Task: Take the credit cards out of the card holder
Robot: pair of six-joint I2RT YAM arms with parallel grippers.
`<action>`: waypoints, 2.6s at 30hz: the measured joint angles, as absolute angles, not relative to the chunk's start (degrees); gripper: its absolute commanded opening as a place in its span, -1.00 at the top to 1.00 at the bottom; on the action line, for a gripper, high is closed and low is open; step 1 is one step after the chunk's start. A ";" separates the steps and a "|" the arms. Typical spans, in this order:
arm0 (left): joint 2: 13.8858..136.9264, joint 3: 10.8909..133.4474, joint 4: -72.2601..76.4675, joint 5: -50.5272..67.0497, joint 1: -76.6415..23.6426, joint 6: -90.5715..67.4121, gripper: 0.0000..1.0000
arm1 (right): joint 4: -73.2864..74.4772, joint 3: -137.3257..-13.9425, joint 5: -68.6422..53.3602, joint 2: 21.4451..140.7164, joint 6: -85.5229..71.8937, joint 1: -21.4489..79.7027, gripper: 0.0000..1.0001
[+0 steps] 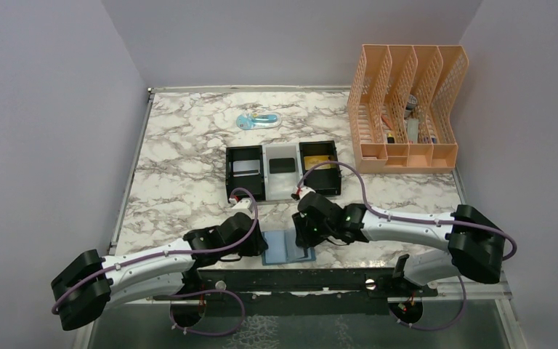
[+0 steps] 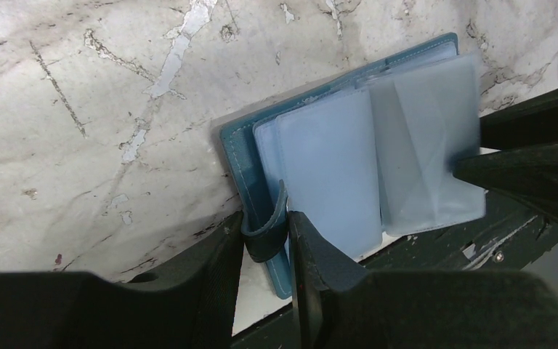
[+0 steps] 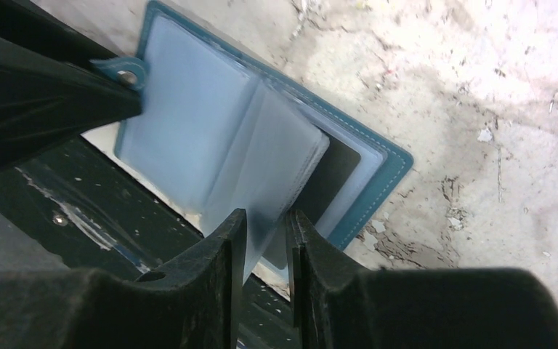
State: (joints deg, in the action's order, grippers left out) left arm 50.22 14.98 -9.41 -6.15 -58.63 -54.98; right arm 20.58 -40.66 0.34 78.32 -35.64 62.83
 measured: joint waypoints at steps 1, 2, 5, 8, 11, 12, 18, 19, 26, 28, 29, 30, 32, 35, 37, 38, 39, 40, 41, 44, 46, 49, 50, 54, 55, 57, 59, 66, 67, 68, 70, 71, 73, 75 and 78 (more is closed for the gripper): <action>50.33 14.98 -9.52 -6.15 -58.63 -54.98 0.39 | 20.91 -41.39 0.73 78.37 -35.62 62.98 0.44; 50.52 14.98 -9.54 -6.15 -58.63 -54.98 0.39 | 21.04 -42.00 1.02 78.41 -35.62 63.13 0.44; 50.87 14.98 -9.50 -6.15 -58.63 -54.98 0.38 | 20.71 -42.92 1.21 78.52 -35.57 63.53 0.43; 50.92 14.98 -9.45 -6.15 -58.63 -54.98 0.38 | 19.42 -42.74 0.58 78.30 -35.53 63.72 0.42; 50.92 14.98 -9.45 -6.20 -58.63 -54.98 0.39 | 16.64 -42.17 -0.95 77.32 -35.55 63.77 0.38; 50.92 14.98 -9.45 -6.20 -58.63 -54.98 0.39 | 15.53 -42.06 -1.58 77.06 -35.59 63.77 0.38; 50.92 14.98 -9.45 -6.24 -58.63 -55.00 0.39 | 6.37 -42.00 -6.52 78.65 -36.10 63.77 0.38; 50.92 14.98 -9.45 -6.22 -58.63 -55.00 0.39 | 5.08 -42.00 -6.98 79.44 -36.32 63.79 0.38; 50.13 14.98 -10.17 -6.50 -58.63 -55.20 0.23 | -0.58 -38.94 -7.38 81.21 -38.54 63.81 0.37; 49.34 15.00 -11.14 -7.01 -58.63 -55.51 0.17 | -1.50 -37.06 -6.44 79.81 -39.62 63.81 0.37; 48.73 15.05 -11.90 -7.29 -58.63 -55.68 0.11 | -1.87 -36.01 -5.74 78.85 -40.38 63.81 0.38; 47.99 15.18 -12.80 -7.62 -58.63 -55.81 0.07 | -2.33 -34.85 -5.04 77.73 -40.97 63.81 0.38; 46.57 15.73 -14.61 -8.40 -58.63 -56.03 0.01 | -3.53 -32.58 -3.66 75.77 -42.30 63.81 0.38; 44.53 17.15 -16.88 -9.06 -58.65 -56.18 -0.03 | -5.39 -30.04 -2.59 74.96 -43.86 63.81 0.38; 43.44 18.35 -17.91 -9.28 -58.65 -56.27 -0.04 | -6.55 -28.75 -2.31 74.98 -44.75 63.81 0.38; 43.03 18.90 -18.15 -9.26 -58.65 -56.25 -0.04 | -7.27 -28.08 -2.26 74.98 -45.08 63.81 0.38; 42.76 19.42 -18.33 -9.26 -58.65 -56.23 -0.04 | -7.68 -27.73 -2.24 75.00 -45.41 63.81 0.38; 42.59 19.94 -18.46 -9.17 -58.65 -56.16 -0.04 | -8.43 -27.20 -2.22 75.00 -45.80 63.81 0.38; 42.54 20.45 -18.44 -8.95 -58.70 -55.99 -0.04 | -9.19 -26.87 -2.22 75.09 -46.17 63.81 0.38; 42.70 21.32 -17.39 -7.09 -58.87 -55.09 -0.01 | -11.16 -26.28 -2.22 75.83 -46.92 63.81 0.38; 43.42 21.34 -15.57 -5.23 -59.00 -54.33 0.07 | -12.69 -25.93 -2.22 76.88 -47.51 63.81 0.38; 45.76 21.28 -12.10 -2.72 -59.02 -53.49 0.20 | -13.54 -25.36 -1.26 78.13 -48.86 63.81 0.39; 46.87 21.15 -11.97 -2.57 -59.11 -53.47 0.22 | -13.50 -25.19 -0.38 78.32 -49.47 63.81 0.39; 50.13 19.70 -9.47 -2.44 -59.61 -53.39 0.31 | -15.25 -22.74 2.68 78.37 -51.40 63.81 0.39; 51.20 19.03 -8.97 -2.44 -59.66 -53.39 0.33 | -16.25 -22.15 2.76 78.37 -51.62 63.81 0.40; 53.25 17.69 -8.19 -2.61 -59.70 -53.41 0.36 | -17.34 -22.02 2.74 78.81 -51.79 63.81 0.42; 55.09 16.86 -7.29 -2.72 -59.70 -53.82 0.38 | -18.41 -22.04 2.72 79.72 -51.83 63.81 0.43; 56.64 16.34 -3.97 -4.10 -60.14 -54.76 0.46 | -19.84 -21.78 2.63 80.31 -51.88 63.81 0.49; 56.40 16.16 -3.86 -4.16 -60.14 -54.87 0.47 | -19.92 -21.52 2.55 80.12 -51.88 63.81 0.51; 56.14 15.94 -3.70 -4.29 -60.16 -55.02 0.47 | -20.14 -21.15 2.44 79.85 -51.88 63.81 0.53; 55.72 15.62 -3.55 -4.54 -60.25 -55.42 0.47 | -20.27 -20.47 2.15 79.00 -51.88 63.81 0.55; 55.53 15.53 -3.53 -4.62 -60.27 -55.55 0.47 | -20.32 -20.21 2.04 78.52 -51.86 63.81 0.55; 55.33 15.44 -3.55 -4.82 -60.40 -55.75 0.47 | -20.88 -19.75 1.61 77.91 -51.83 63.81 0.56; 55.16 15.33 -3.55 -4.97 -60.40 -55.83 0.47 | -21.76 -19.42 0.80 77.78 -51.86 63.81 0.56; 54.85 15.18 -3.62 -5.04 -60.40 -55.88 0.47 | -23.33 -19.05 -0.67 77.84 -51.86 63.81 0.59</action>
State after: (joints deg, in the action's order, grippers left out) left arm 54.85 15.18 -3.62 -5.04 -60.40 -55.88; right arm -23.33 -19.05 -0.67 77.84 -51.86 63.81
